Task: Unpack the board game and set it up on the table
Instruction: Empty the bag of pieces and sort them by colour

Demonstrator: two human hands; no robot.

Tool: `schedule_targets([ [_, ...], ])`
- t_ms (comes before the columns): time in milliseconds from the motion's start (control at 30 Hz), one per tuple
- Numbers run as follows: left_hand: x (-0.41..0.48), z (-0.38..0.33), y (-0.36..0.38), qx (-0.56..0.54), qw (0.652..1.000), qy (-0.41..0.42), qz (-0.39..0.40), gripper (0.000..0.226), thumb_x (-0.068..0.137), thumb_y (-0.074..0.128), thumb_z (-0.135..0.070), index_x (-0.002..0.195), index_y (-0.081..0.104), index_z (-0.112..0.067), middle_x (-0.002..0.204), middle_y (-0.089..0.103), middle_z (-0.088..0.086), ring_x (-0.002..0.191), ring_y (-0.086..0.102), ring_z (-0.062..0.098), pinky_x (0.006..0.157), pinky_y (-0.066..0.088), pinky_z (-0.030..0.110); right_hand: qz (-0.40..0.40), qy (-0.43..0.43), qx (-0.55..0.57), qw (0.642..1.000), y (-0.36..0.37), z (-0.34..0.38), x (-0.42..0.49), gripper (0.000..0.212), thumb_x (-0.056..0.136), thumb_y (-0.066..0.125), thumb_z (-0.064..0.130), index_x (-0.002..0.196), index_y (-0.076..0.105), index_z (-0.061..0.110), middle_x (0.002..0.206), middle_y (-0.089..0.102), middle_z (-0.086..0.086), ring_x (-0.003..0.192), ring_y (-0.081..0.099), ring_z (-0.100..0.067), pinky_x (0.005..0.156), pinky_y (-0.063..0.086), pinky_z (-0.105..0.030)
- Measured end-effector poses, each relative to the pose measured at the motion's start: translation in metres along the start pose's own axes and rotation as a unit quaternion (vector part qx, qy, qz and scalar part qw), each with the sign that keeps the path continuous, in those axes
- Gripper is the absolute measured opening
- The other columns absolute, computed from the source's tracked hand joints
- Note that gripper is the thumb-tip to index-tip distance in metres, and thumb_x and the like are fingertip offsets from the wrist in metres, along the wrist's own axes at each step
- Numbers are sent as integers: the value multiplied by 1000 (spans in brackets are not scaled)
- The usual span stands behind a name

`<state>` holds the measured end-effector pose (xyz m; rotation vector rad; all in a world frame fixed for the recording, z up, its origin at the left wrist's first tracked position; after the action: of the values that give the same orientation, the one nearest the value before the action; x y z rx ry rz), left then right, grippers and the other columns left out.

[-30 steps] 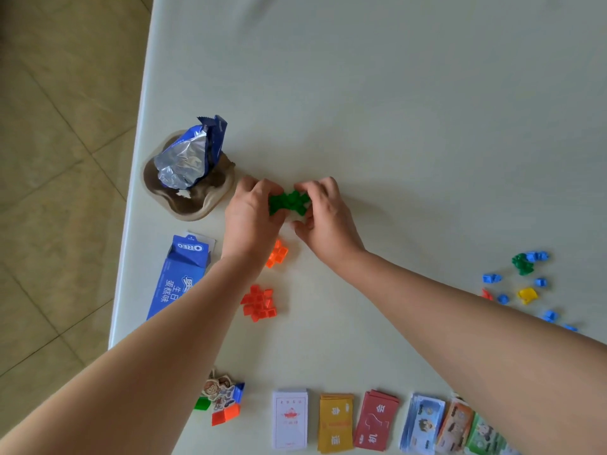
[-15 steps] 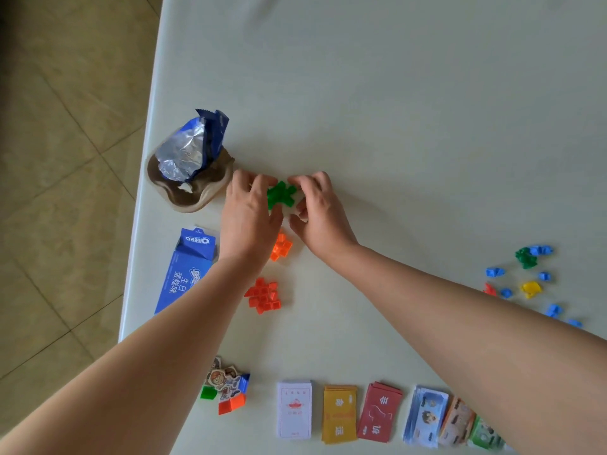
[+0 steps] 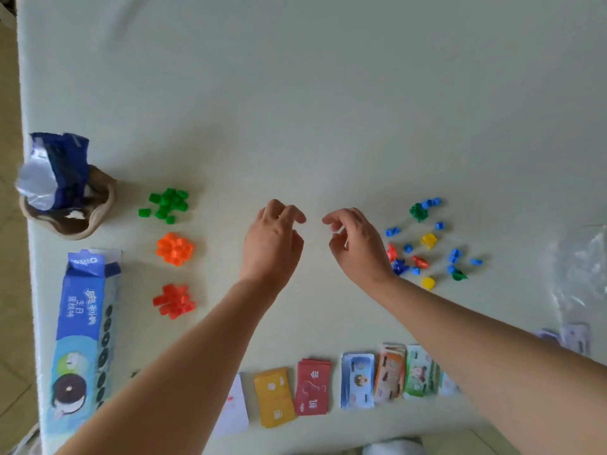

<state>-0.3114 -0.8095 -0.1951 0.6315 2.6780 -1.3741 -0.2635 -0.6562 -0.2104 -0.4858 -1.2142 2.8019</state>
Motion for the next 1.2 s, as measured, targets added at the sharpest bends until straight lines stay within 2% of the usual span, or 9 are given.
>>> schedule_targets([
  [333, 16, -110, 101, 54, 979, 100, 169, 71, 79, 49, 7, 140, 45, -30, 144, 35, 0, 125, 37, 19, 86, 48, 34, -45, 113, -22, 992, -84, -114, -49, 24, 79, 61, -1, 100, 62, 11, 96, 61, -2, 82, 61, -22, 75, 50, -39],
  [400, 22, -115, 113, 83, 975, 131, 160, 67, 76, 51, 12, 132, 55, -25, 135, 42, 5, 116, 43, 24, 76, 50, 37, -34, 109, -27, 993, -88, -121, -50, 25, 81, 64, 3, 104, 62, 12, 97, 59, -3, 80, 60, -22, 73, 50, -40],
  [533, 34, -114, 128, 122, 969, 175, 124, 44, 53, 68, 24, 79, 68, -12, 89, 57, 12, 66, 54, 30, 46, 47, 31, 8, 87, -51, 995, -92, -124, -44, 30, 85, 59, 7, 114, 60, 16, 107, 58, -3, 90, 61, -22, 73, 48, -36],
  [633, 38, -116, 128, 112, 969, 184, 122, 37, 54, 66, 25, 70, 64, -9, 79, 54, 12, 55, 51, 28, 45, 45, 31, 33, 74, -84, 993, -88, -123, -35, 29, 86, 60, 15, 115, 60, 19, 112, 56, 0, 98, 59, -19, 69, 47, -33],
  [767, 36, -119, 126, 71, 987, 86, 119, 24, 72, 59, 14, 83, 65, -7, 91, 53, 10, 70, 50, 25, 61, 40, 31, 43, 60, -137, 988, -82, -124, -27, 17, 89, 57, 17, 105, 63, 15, 106, 57, -2, 96, 57, -19, 62, 36, -28],
  [867, 36, -121, 124, 20, 994, 22, 102, 20, 74, 59, 7, 84, 65, -10, 89, 54, 4, 73, 52, 21, 63, 37, 23, 16, 53, -83, 995, -83, -125, -25, 11, 85, 59, 11, 95, 64, 11, 97, 64, -4, 90, 61, -22, 66, 47, -33],
  [967, 37, -123, 126, -46, 992, -65, 102, 14, 73, 62, -1, 78, 60, -15, 81, 56, 0, 69, 52, 19, 59, 37, 23, 6, 69, 11, 998, -89, -128, -27, 11, 77, 60, 5, 85, 64, 11, 82, 66, 1, 70, 58, -18, 64, 45, -29],
  [1067, 36, -124, 127, -154, 969, -179, 78, 14, 76, 60, -6, 72, 52, -17, 74, 59, 4, 63, 53, 21, 57, 40, 26, 6, 74, 25, 997, -99, -134, -32, 12, 76, 60, 4, 86, 62, 10, 76, 59, 8, 64, 49, -13, 62, 39, -26],
  [1200, 32, -125, 121, -275, 923, -264, 48, 18, 78, 53, 0, 67, 45, -13, 63, 49, 7, 48, 46, 15, 50, 36, 24, 12, 80, -21, 997, -107, -140, -35, 19, 83, 61, 11, 101, 59, 13, 92, 64, -1, 75, 59, -23, 64, 41, -30],
])
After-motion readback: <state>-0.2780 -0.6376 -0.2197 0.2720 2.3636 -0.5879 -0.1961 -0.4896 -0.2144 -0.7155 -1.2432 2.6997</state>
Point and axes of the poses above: each hand's wrist, its own x-axis towards the middle knuckle, its own y-axis out of the palm, z = x × y, the point moved 1 cm from there along x, towards the middle knuckle
